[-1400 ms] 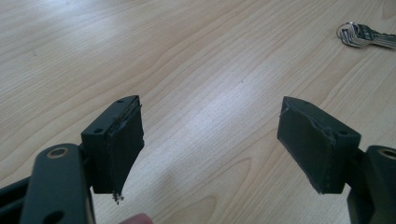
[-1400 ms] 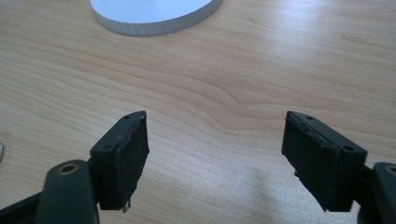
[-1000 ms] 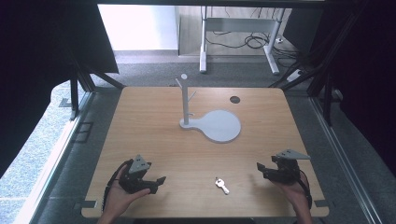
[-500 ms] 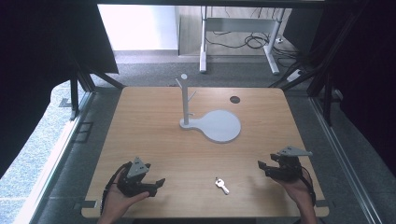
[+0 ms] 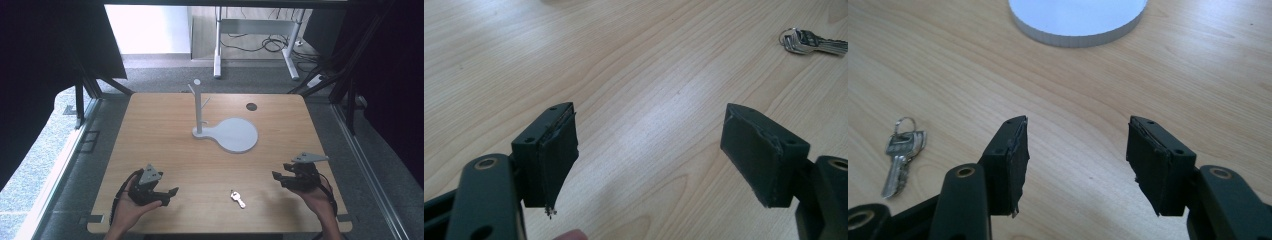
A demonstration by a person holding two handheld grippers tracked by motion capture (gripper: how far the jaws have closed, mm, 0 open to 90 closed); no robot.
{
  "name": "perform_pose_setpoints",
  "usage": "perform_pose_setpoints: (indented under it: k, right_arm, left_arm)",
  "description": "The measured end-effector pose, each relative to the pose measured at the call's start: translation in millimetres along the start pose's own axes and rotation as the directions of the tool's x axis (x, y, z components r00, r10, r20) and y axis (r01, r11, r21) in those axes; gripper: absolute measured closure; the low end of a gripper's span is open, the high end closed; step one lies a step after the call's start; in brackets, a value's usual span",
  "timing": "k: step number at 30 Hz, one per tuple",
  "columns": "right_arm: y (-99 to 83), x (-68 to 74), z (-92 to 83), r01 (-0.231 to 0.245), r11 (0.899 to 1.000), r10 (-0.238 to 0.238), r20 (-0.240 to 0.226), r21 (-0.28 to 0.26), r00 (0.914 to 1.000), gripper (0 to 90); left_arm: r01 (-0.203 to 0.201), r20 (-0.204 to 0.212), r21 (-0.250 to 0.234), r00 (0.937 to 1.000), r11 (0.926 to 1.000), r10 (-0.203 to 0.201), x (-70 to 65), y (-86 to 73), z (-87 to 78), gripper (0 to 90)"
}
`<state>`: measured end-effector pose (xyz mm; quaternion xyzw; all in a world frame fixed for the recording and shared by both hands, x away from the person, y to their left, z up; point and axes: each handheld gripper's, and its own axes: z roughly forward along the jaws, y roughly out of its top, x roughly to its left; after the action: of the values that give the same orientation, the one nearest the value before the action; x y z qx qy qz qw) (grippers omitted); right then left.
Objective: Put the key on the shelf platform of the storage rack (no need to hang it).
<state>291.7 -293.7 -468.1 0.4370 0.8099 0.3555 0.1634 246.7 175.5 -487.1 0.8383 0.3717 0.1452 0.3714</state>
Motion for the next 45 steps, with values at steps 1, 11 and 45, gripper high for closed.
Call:
perform_pose_setpoints:
  k: [1, 11, 45]
  right_arm:
    - [1.8, 2.7, -1.1, -0.003, 1.000, 0.003, -0.001, 0.011, 1.0000, 43.0]
    - [26.5, 19.8, -9.4, 0.039, 0.994, -0.040, -0.001, 0.103, 0.9992, 46.4]
    - [93.4, 65.4, 13.2, 0.228, 0.933, -0.214, -0.079, 0.278, 0.9735, 46.9]
  left_arm:
    - [-0.006, 0.008, -0.003, 0.9999, 1.0000, 0.006, 1.1, 1.3, 0.0, 23.1]
    - [-0.017, 0.023, -0.012, 0.9996, 0.9998, 0.017, 1.4, 7.4, 2.5, 23.3]
    - [-0.024, 0.016, 0.024, 0.9996, 0.9994, 0.023, -2.8, 2.4, 9.8, 23.6]
